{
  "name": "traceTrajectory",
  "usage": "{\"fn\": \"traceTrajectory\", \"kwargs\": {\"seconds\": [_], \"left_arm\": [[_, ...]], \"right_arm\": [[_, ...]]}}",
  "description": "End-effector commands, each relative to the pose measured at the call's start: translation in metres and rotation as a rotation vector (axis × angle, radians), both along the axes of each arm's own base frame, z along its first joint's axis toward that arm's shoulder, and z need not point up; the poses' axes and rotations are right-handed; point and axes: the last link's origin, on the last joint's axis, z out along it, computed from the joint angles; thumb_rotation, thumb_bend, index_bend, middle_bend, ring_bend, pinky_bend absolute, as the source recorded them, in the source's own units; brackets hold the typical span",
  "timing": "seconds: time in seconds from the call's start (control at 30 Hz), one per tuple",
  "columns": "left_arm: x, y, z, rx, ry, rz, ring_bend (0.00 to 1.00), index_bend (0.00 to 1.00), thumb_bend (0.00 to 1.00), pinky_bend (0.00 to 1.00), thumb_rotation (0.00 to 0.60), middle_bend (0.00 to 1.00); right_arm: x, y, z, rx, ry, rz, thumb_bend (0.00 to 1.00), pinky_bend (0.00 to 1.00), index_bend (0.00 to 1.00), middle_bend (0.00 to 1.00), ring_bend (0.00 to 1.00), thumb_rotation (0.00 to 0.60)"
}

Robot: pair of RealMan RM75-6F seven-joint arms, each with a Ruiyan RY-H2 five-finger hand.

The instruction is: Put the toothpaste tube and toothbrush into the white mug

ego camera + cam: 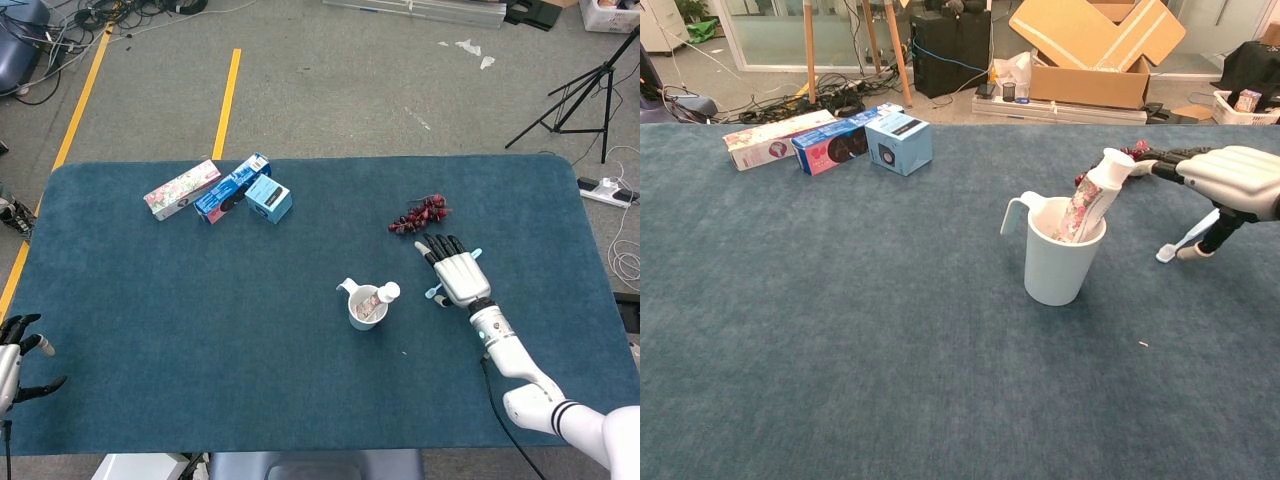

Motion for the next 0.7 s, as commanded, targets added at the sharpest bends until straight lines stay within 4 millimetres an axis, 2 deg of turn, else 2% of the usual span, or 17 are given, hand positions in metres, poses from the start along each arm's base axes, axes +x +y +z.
{"fn": "traceTrajectory", "kwargs": {"seconds": [0.03, 0.27, 0.7], "left_arm": [[0.0, 0.0, 0.0, 0.0, 0.0, 0.001, 0.11, 0.51, 0.0, 0.24, 0.6, 0.17], [0.0, 0.0, 0.001, 0.002, -0.002, 0.001, 0.11, 0.51, 0.0, 0.24, 0.6, 0.17], [0.0, -0.001, 0.0, -0.004, -0.003, -0.002, 0.11, 0.51, 0.0, 0.24, 0.6, 0.17]], "right_arm": [[-0.003, -0.001, -0.001, 0.001, 0.01, -0.013, 0.05, 0.1, 0.05, 0.0, 0.0, 0.6], [-0.002, -0.004, -0.008, 0.008, 0.017, -0.018, 0.05, 0.1, 0.05, 0.0, 0.0, 0.6], [0.013, -0.011, -0.022, -0.002, -0.001, 0.003, 0.05, 0.1, 0.05, 0.0, 0.0, 0.6]]}}
